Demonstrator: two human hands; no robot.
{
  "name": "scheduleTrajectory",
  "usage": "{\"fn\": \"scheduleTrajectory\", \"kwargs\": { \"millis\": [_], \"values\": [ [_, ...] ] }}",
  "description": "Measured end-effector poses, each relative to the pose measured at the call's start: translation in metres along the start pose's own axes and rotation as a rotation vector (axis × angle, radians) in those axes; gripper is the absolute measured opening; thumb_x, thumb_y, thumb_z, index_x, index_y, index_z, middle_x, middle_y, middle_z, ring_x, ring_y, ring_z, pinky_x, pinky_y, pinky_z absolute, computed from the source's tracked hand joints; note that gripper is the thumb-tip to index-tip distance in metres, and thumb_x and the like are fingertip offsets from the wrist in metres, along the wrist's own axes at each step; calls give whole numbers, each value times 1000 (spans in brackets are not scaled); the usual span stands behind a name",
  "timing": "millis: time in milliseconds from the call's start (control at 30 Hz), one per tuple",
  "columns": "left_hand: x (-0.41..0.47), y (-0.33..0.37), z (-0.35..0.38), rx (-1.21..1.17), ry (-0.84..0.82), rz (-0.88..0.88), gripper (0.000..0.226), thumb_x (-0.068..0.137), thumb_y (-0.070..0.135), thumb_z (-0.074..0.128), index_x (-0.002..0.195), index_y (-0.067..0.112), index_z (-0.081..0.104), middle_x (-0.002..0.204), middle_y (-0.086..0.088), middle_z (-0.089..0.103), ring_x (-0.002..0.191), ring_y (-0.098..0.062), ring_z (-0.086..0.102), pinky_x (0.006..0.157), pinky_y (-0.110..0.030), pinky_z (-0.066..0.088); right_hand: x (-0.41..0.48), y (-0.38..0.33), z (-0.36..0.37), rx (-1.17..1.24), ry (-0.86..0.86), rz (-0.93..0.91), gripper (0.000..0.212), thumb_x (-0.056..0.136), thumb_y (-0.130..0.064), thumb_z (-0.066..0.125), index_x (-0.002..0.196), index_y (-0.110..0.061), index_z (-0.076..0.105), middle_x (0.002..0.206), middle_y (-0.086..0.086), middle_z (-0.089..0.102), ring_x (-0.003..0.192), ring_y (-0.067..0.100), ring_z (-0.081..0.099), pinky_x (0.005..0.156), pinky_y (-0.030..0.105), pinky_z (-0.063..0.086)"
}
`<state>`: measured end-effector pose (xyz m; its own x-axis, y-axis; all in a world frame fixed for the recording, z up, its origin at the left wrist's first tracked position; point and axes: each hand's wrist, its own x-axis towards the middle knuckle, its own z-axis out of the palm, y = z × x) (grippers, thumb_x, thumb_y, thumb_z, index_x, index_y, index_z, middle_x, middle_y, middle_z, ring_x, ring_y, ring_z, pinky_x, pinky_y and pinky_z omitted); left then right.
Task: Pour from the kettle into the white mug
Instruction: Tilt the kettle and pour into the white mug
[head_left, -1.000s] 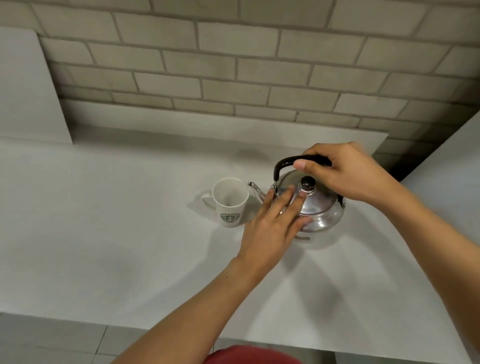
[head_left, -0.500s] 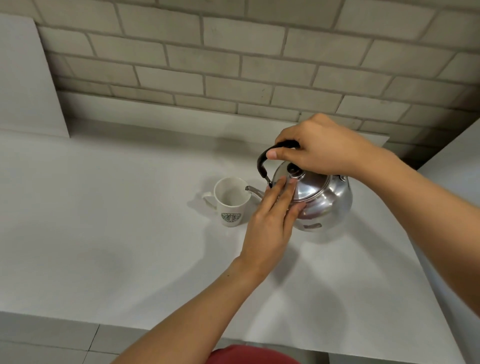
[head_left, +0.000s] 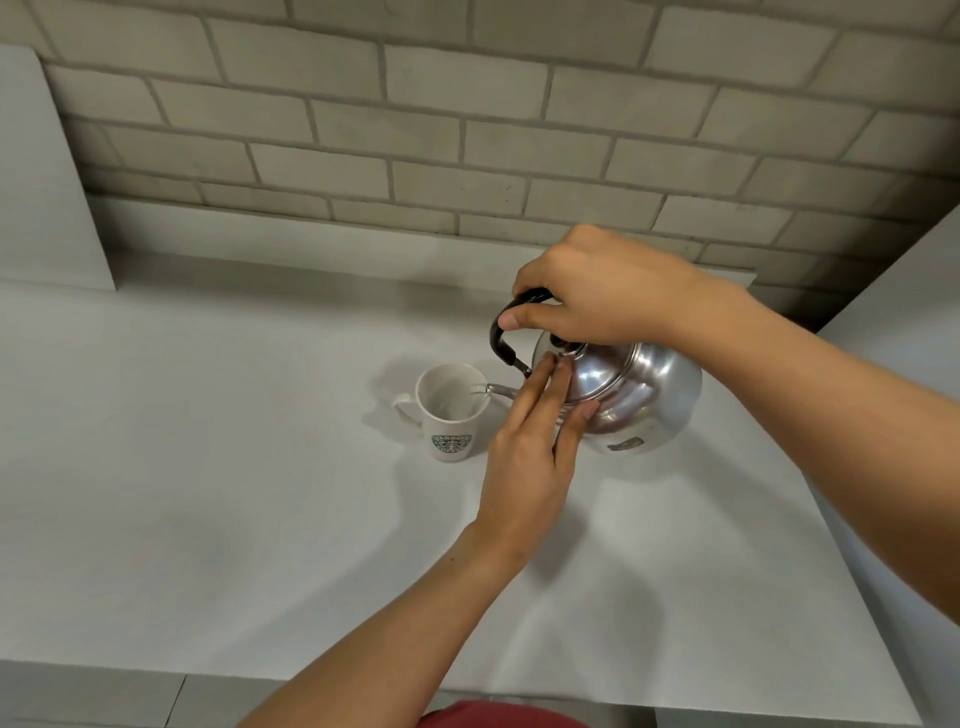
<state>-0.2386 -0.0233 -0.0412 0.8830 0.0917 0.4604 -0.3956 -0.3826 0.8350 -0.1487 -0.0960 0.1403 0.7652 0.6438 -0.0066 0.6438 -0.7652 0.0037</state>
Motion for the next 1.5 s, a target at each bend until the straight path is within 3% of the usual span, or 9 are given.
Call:
{"fn": "scheduleTrajectory", "kwargs": {
  "millis": [167,300,400,633,867,1167,1333,1500],
  "values": [
    [3,3,-1,-38,-12,-38,50,106,26,58,153,15,44,161,-1,42,148,4,29,116,-11,27,3,-4,-7,-69,-9,-4,44,96,-61,56,99,-22,76,72,1,65,76,27,63,57,35,49],
    [3,5,-1,-90,-5,-82,52,106,35,56,153,17,46,161,1,43,148,-3,34,110,-41,48,5,-7,-10,-94,-36,-1,43,95,-62,56,101,-24,75,75,1,65,78,28,65,61,39,54],
    [3,7,-1,-112,8,-79,53,105,37,55,152,16,47,160,1,44,148,-6,36,107,-46,51,5,-8,-12,-104,-38,-5,42,95,-62,57,103,-25,75,77,1,64,80,30,65,64,43,57],
    [5,10,1,-156,25,-84,49,105,31,59,151,16,49,157,0,47,145,-10,43,105,-47,52,9,-8,-13,-108,-41,-31,39,96,-61,57,107,-29,76,82,0,65,84,30,66,63,39,56],
    [7,12,1,-173,51,-100,50,104,34,60,150,17,51,156,-1,48,144,-10,45,104,-47,53,12,-8,-15,-132,-31,-45,40,96,-60,58,104,-26,76,67,-9,47,77,31,64,54,31,42],
    [8,14,-1,-222,100,-94,47,102,32,63,147,18,54,153,1,51,135,-13,55,91,-40,60,15,-13,-18,-153,-29,-77,37,95,-57,62,103,-24,76,66,-10,41,76,33,62,54,30,37],
    [8,14,0,-229,126,-76,47,102,30,64,147,21,53,153,2,52,139,4,45,93,-32,59,16,-15,-19,-167,-40,-82,37,95,-57,62,102,-23,76,66,-10,42,77,33,61,58,32,41],
    [10,15,1,-243,151,-58,46,102,28,65,146,19,54,151,1,54,138,9,44,94,-21,56,18,-16,-21,-188,-42,-93,37,96,-55,62,101,-21,77,66,-9,41,80,36,65,57,33,42]
  ]
}}
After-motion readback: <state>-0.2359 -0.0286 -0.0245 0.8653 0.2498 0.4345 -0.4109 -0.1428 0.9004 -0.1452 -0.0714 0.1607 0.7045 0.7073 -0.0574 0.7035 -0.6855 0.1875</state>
